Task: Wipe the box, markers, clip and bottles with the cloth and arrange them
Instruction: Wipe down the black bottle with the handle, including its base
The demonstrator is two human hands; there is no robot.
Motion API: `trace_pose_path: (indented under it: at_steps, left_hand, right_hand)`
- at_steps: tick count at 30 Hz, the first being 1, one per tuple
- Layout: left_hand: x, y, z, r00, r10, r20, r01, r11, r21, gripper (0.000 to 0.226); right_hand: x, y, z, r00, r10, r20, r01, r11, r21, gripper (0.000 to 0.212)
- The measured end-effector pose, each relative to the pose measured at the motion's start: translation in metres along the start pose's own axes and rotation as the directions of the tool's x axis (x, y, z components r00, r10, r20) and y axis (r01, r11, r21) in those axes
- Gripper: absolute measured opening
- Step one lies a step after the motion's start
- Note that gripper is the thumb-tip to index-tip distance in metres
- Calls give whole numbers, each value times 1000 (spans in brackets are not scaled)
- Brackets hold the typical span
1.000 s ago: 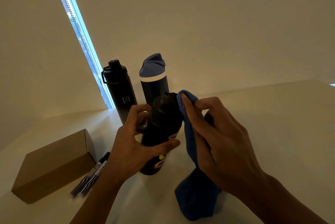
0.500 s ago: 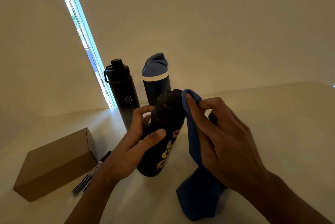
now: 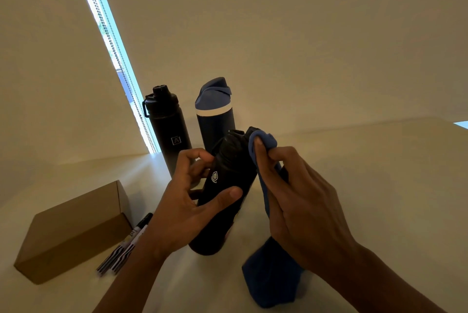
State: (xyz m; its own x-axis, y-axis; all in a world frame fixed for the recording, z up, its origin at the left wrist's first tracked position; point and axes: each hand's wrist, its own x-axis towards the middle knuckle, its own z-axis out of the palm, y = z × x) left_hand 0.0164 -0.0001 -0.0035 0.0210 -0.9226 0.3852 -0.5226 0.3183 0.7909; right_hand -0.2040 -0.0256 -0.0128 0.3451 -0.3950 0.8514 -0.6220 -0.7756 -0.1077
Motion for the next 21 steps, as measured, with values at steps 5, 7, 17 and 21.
trace_pose_path:
  at_steps: [5,7,17,21]
  left_hand:
    - [0,-1,1,1000,-6,-14,6,1000,8,75]
    - [1,-2,1,999,-7,-34,7,1000,7,74]
    - [1,0,3,995,25,-93,-23,1000,21,76]
    - [1,1,5,994,38,-105,-34,999,36,75]
  right_hand:
    - [4,8,10,996,77,-50,-75,996,43,67]
    - [0,8,14,998,54,-11,-54,998,37,61]
    - [-2,9,11,994,-98,47,99,995,-3,60]
    - [4,11,8,996,-86,38,88,994,-61,62]
